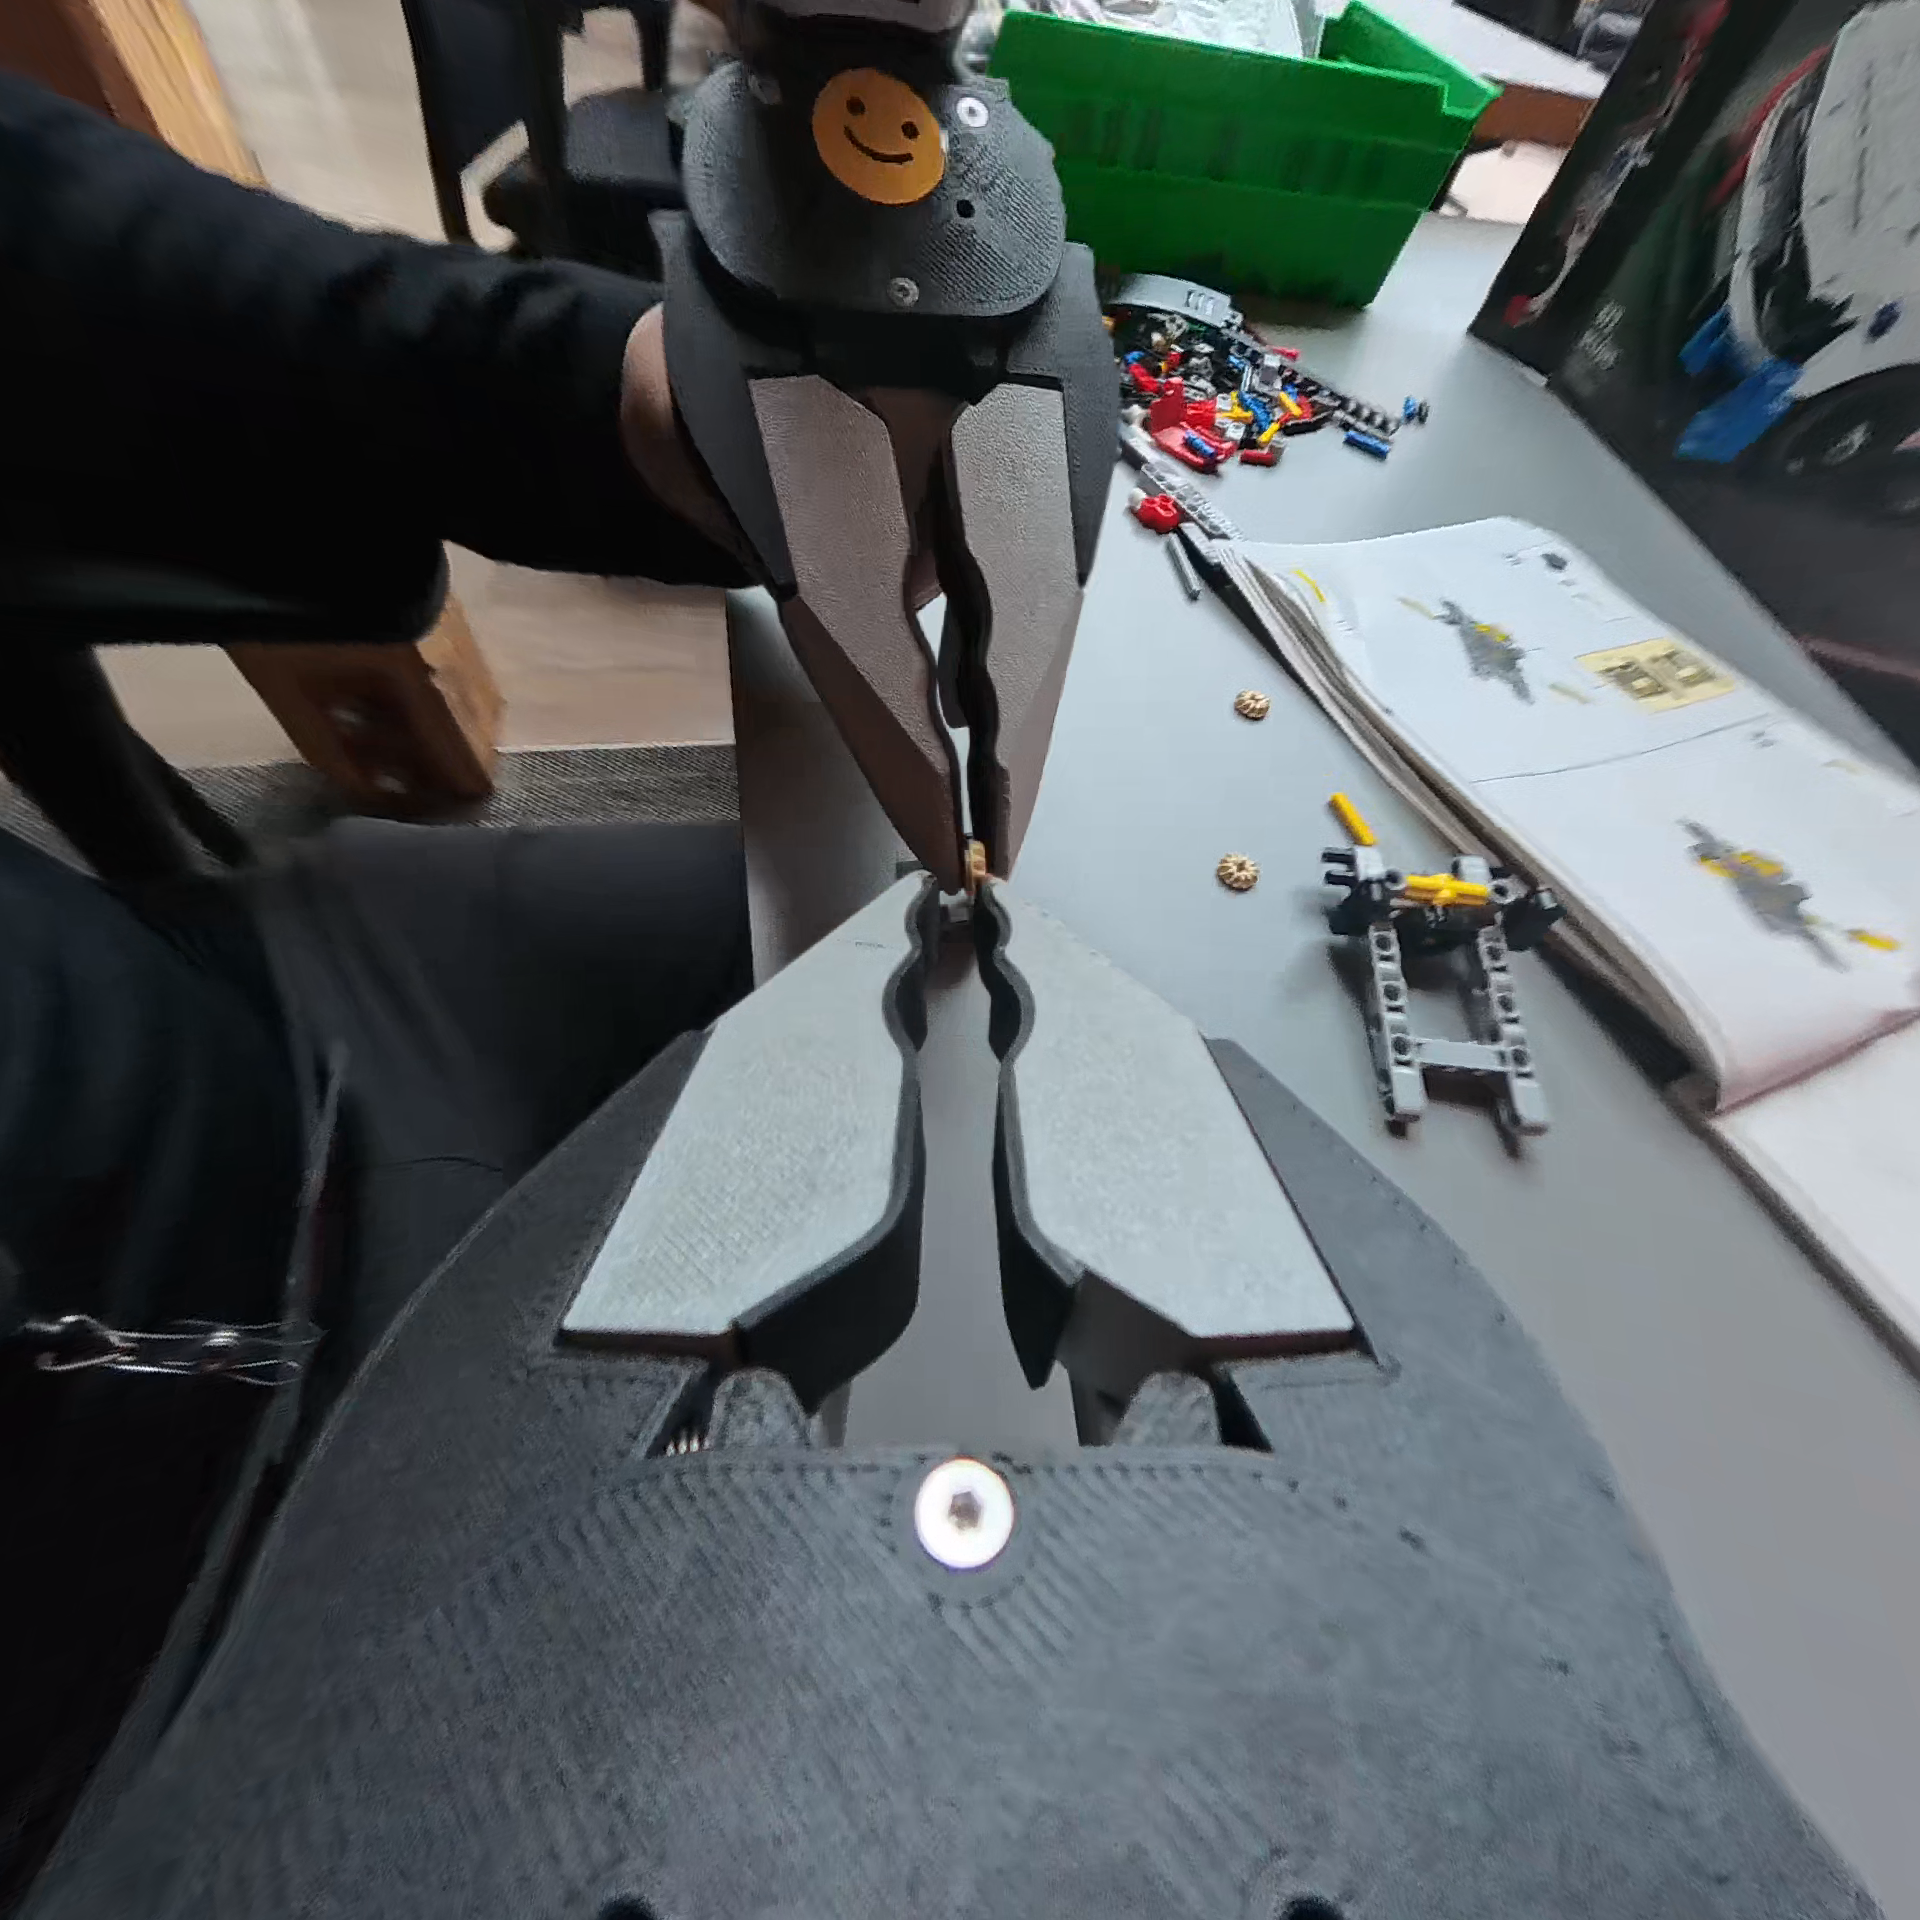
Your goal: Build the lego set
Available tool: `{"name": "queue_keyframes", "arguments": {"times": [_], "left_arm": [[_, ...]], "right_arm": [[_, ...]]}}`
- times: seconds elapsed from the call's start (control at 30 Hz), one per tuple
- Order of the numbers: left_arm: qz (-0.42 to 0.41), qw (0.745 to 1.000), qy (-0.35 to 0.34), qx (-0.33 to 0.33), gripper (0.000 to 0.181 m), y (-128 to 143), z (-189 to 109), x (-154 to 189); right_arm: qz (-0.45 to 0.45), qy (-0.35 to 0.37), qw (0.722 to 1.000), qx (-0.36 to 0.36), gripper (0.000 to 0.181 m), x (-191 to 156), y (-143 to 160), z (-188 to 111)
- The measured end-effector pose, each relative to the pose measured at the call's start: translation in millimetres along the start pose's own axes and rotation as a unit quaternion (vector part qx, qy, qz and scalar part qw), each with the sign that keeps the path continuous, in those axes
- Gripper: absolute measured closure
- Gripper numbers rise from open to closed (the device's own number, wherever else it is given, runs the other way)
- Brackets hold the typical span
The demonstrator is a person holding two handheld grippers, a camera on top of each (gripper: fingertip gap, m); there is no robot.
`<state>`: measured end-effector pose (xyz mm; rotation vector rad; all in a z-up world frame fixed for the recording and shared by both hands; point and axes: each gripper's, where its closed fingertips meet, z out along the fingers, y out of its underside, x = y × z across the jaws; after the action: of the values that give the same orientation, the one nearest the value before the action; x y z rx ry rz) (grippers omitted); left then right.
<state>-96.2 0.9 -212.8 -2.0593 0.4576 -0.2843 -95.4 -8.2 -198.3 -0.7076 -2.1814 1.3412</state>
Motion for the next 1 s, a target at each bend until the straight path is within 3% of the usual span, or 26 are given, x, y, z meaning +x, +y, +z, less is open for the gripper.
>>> {"name": "queue_keyframes", "arguments": {"times": [0.2, 0.53, 0.77, 1.0], "left_arm": [[0.03, 0.999, -0.003, -0.015, 0.18, 2.9, 3.1, 5.0], [0.028, 0.999, -0.001, -0.031, 0.18, 7.4, 4.6, 5.8], [-0.063, 0.996, 0.018, -0.053, 0.18, 8.1, 3.4, 5.3], [-0.172, 0.982, 0.068, -0.027, 0.18, 0.4, 0.3, 9.5]], "right_arm": [[-0.078, 0.045, 0.995, -0.046, 0.18, -0.6, 6.8, 6.9], [-0.089, 0.035, 0.994, -0.061, 0.181, -3.0, 14.5, 7.7], [-0.051, 0.019, 0.997, -0.051, 0.181, -1.0, 14.6, 7.0], [0.04, -0.031, 0.999, -0.012, 0.181, 0.0, 9.0, 0.8]]}}
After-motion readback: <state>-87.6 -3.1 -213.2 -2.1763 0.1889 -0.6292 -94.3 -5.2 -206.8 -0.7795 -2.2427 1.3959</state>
